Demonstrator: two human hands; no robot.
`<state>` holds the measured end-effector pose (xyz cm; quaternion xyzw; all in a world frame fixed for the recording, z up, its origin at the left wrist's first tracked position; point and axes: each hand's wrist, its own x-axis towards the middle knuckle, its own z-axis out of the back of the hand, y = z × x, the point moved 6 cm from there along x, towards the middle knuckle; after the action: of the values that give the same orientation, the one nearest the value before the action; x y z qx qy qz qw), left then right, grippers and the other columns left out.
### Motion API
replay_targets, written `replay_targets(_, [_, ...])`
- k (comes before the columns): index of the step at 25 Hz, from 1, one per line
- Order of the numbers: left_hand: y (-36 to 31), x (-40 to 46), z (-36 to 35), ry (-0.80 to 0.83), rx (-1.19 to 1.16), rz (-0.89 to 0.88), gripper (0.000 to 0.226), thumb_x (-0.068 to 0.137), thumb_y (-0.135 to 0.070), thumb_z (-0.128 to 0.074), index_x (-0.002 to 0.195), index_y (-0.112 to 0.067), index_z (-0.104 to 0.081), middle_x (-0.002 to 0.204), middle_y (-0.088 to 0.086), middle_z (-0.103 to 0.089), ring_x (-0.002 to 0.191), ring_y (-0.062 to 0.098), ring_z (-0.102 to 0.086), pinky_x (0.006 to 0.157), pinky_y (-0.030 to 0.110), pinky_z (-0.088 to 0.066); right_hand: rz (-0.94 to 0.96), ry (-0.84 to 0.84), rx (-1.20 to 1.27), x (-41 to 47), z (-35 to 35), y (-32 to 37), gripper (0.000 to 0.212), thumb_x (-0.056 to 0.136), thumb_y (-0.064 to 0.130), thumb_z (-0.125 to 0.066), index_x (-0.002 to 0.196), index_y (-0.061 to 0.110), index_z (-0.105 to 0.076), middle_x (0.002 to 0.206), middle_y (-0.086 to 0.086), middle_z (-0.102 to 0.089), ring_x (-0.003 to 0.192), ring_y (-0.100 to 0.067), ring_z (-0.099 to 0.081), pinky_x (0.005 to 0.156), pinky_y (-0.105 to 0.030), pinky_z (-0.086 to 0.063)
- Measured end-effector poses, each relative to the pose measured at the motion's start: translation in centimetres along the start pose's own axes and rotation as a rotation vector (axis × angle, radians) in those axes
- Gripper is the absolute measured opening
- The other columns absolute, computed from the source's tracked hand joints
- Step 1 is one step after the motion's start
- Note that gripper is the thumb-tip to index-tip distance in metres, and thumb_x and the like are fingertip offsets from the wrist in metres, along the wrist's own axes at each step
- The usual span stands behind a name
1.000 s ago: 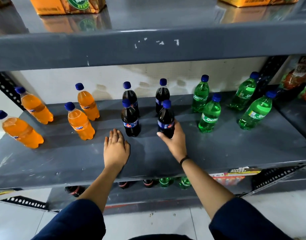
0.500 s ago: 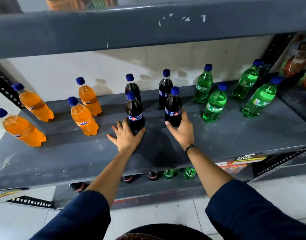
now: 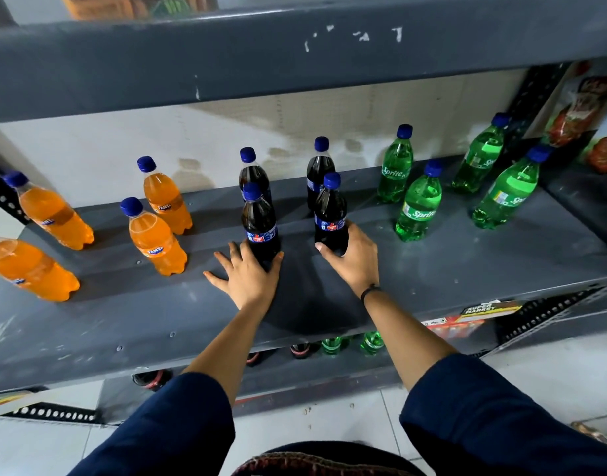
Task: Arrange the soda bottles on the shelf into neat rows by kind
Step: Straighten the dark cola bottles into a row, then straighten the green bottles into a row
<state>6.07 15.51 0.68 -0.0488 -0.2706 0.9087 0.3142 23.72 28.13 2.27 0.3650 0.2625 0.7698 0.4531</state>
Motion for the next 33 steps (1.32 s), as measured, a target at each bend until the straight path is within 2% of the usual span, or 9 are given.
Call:
replay_targets(6, [-0.1, 0.1, 0.0, -0.01, -0.02, 0.016, 0.072, 0.077, -0.062, -0.054, 0.128, -0.014, -0.038, 0.149, 0.01, -0.035, 0.144, 0.035, -0.011, 0.11, 0.066, 0.003, 0.022, 0.037, -0.01, -0.1, 0.1, 0.4, 0.055, 0.07, 0.051, -0.07, 0.112, 0.02, -0.055, 0.1, -0.006, -0.071, 0.097, -0.03, -0.064, 0.083, -0.045, -0.052])
replay_targets(9, [0.8, -0.1, 0.3, -0.017, -0.047, 0.027, 0.076, 0.076, -0.061, -0.058, 0.129, -0.01, -0.039, 0.147, 0.013, -0.038, 0.144, 0.033, -0.015, 0.113, 0.061, 0.001, -0.012, 0.056, 0.033, -0.9, 0.5, -0.2, 0.071, 0.069, 0.061, -0.065, 0.123, 0.016, -0.05, 0.113, -0.008, -0.066, 0.108, -0.026, -0.06, 0.091, -0.044, -0.05])
replay_targets(11, [1.2, -0.7, 0.5, -0.029, -0.063, 0.008, 0.072, 0.076, -0.053, -0.064, 0.128, -0.007, -0.042, 0.142, 0.018, -0.044, 0.14, 0.034, -0.024, 0.115, 0.056, -0.008, -0.087, -0.005, 0.108, -2.4, 2.1, -1.6, 0.069, 0.073, 0.051, -0.07, 0.126, 0.013, -0.049, 0.119, -0.008, -0.063, 0.112, -0.023, -0.056, 0.096, -0.039, -0.045])
replay_targets(13, [1.3, -2.4, 0.9, -0.066, -0.14, 0.021, 0.059, 0.077, -0.039, -0.068, 0.12, -0.004, -0.049, 0.13, 0.021, -0.051, 0.131, 0.036, -0.036, 0.115, 0.054, -0.016, -0.131, -0.131, 0.185, -3.7, 5.2, -3.3, 0.048, 0.076, 0.034, -0.073, 0.116, 0.013, -0.056, 0.109, -0.008, -0.066, 0.102, -0.021, -0.06, 0.09, -0.031, -0.046])
replay_targets(16, [-1.4, -7.0, 0.1, -0.111, -0.327, 0.036, 0.039, 0.079, -0.022, -0.069, 0.111, -0.004, -0.056, 0.114, 0.021, -0.057, 0.116, 0.039, -0.047, 0.114, 0.054, -0.021, -0.194, -0.306, 0.196, -4.5, 10.8, -7.5, 0.022, 0.079, 0.014, -0.068, 0.099, 0.013, -0.06, 0.095, -0.01, -0.067, 0.091, -0.027, -0.062, 0.085, -0.041, -0.05])
replay_targets(19, [-7.8, -10.8, -3.1, -0.038, -0.386, -0.071, 0.037, 0.079, -0.018, -0.07, 0.111, -0.004, -0.058, 0.11, 0.018, -0.061, 0.109, 0.038, -0.051, 0.107, 0.057, -0.032, -0.274, -0.393, 0.214, -3.3, 15.5, -11.9, 0.028, 0.077, 0.008, -0.068, 0.103, 0.009, -0.057, 0.101, -0.01, -0.062, 0.096, -0.031, -0.059, 0.087, -0.052, -0.05])
replay_targets(23, [-15.9, -11.3, -7.8, 0.057, -0.344, -0.136, 0.057, 0.075, -0.034, -0.073, 0.122, -0.009, -0.051, 0.119, 0.011, -0.061, 0.117, 0.03, -0.052, 0.114, 0.048, -0.021, -0.335, -0.344, 0.227, 0.1, 19.7, -15.9, 0.063, 0.074, 0.019, -0.077, 0.125, 0.003, -0.045, 0.119, -0.018, -0.05, 0.113, -0.032, -0.049, 0.099, -0.041, -0.043])
replay_targets(26, [-19.6, -10.1, -10.0, 0.063, -0.32, -0.134, 0.075, 0.07, -0.044, -0.074, 0.131, -0.015, -0.043, 0.129, 0.004, -0.058, 0.126, 0.023, -0.048, 0.113, 0.048, -0.013, -0.323, -0.283, 0.23, 2.5, 21.1, -18.2, 0.084, 0.068, 0.029, -0.081, 0.134, 0.005, -0.036, 0.129, -0.018, -0.046, 0.119, -0.033, -0.046, 0.103, -0.049, -0.041])
replay_targets(33, [-22.5, -8.8, -11.5, -0.055, -0.394, -0.033, 0.058, 0.075, -0.035, -0.071, 0.121, -0.012, -0.046, 0.117, 0.01, -0.065, 0.118, 0.029, -0.053, 0.11, 0.049, -0.02, -0.244, -0.179, 0.074, 5.0, 21.7, -20.4, 0.072, 0.068, 0.045, -0.076, 0.125, 0.013, -0.046, 0.117, -0.009, -0.062, 0.111, -0.029, -0.056, 0.091, -0.051, -0.045])
